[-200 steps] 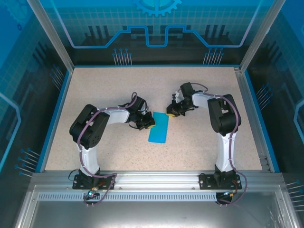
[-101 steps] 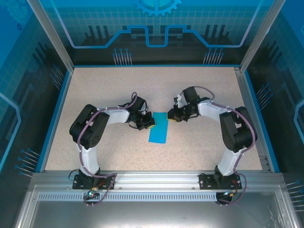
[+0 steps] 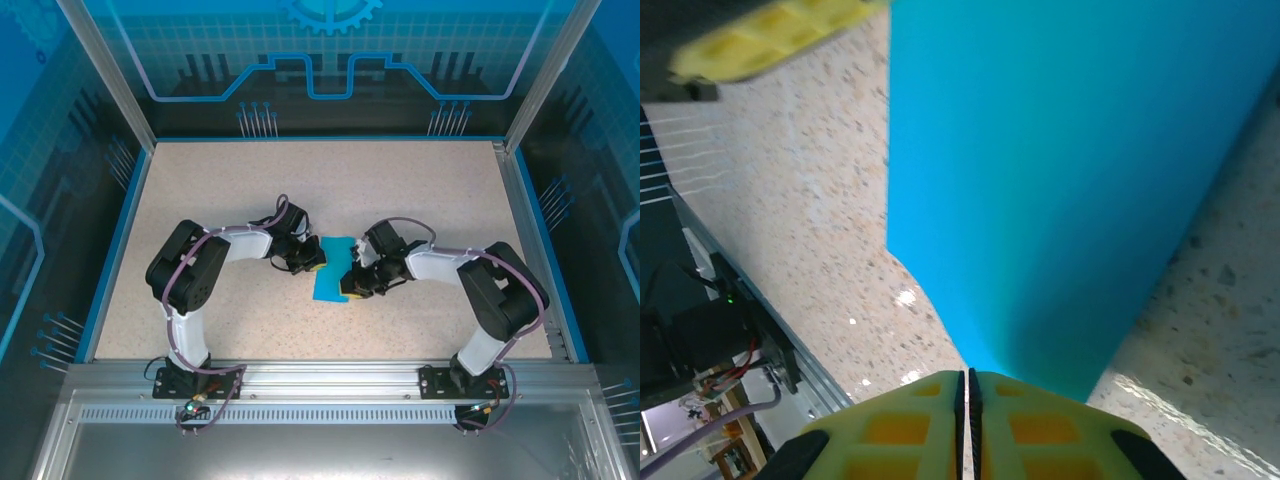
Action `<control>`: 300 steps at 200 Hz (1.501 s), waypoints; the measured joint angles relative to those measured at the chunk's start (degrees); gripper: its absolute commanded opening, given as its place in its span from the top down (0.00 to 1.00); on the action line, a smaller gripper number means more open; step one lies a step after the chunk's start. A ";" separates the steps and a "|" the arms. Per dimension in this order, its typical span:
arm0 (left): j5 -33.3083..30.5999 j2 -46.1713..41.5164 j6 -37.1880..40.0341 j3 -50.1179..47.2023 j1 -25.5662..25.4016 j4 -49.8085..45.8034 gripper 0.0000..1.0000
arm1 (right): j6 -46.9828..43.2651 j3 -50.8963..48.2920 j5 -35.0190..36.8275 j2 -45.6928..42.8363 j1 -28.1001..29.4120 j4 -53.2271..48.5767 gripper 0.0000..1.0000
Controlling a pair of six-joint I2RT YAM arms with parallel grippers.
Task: Fold a paper plane with a square sheet of paper (pick it up from the middle)
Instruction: Fold the square sheet of paper in half at the center of the table.
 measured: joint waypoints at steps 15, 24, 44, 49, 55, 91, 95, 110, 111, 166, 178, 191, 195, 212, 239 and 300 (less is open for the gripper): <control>0.00 0.00 0.00 0.00 0.00 0.07 0.98 | 0.02 -1.36 0.24 0.59 -0.02 0.50 0.87; 0.02 0.00 0.00 0.00 0.00 0.13 0.93 | 0.00 -1.84 0.44 1.25 0.00 0.48 0.87; 0.20 -0.04 0.26 -0.02 0.00 0.13 0.77 | 0.02 -2.08 0.44 2.12 -0.07 0.83 0.87; 0.48 -0.09 0.15 -0.02 0.00 0.28 0.74 | 0.02 -2.23 0.44 2.10 -0.07 1.11 0.87; 0.57 -0.37 0.15 -0.02 0.00 0.42 0.69 | 0.24 -2.27 0.35 2.08 -0.11 1.31 0.86; 0.42 -3.39 1.33 -0.52 -0.11 -0.81 0.53 | 2.43 -3.30 0.26 0.04 -0.13 3.10 0.83; 0.35 -3.96 1.46 -0.66 -0.11 -0.96 0.53 | 2.67 -3.30 0.35 -0.48 -0.17 3.10 0.83; 0.17 -6.19 1.73 -1.07 -0.11 -1.62 0.52 | 2.97 -3.08 0.42 -3.13 -0.44 3.10 0.82; 0.15 -6.27 1.73 -1.09 -0.11 -1.66 0.52 | 2.99 -3.06 0.42 -3.26 -0.46 3.13 0.82; -0.02 -9.81 1.92 -1.97 -0.11 -2.25 0.61 | 1.46 5.90 0.90 -3.23 -5.77 2.38 0.81; 0.02 -9.81 1.92 -2.08 -0.11 -2.25 0.62 | 0.59 8.70 1.60 -1.18 -6.08 1.60 0.82; 0.46 -9.79 1.92 -2.08 -0.11 -2.21 0.66 | -0.20 12.09 1.99 2.10 -6.29 1.27 0.82; 0.63 -9.73 1.92 -2.05 -0.11 -2.21 0.67 | -0.48 13.11 2.01 3.34 -6.38 1.18 0.83; 1.46 -9.03 1.92 -2.05 -0.11 -2.03 0.69 | -1.03 16.22 2.38 7.37 -6.82 1.05 0.83; 1.75 -6.49 1.84 -2.05 -0.11 -1.64 0.73 | -2.19 20.44 3.06 12.28 -7.67 -0.76 0.83; 1.90 -3.30 1.66 -2.05 -0.11 -0.76 0.76 | -5.88 29.59 3.06 19.32 -10.36 -4.59 0.85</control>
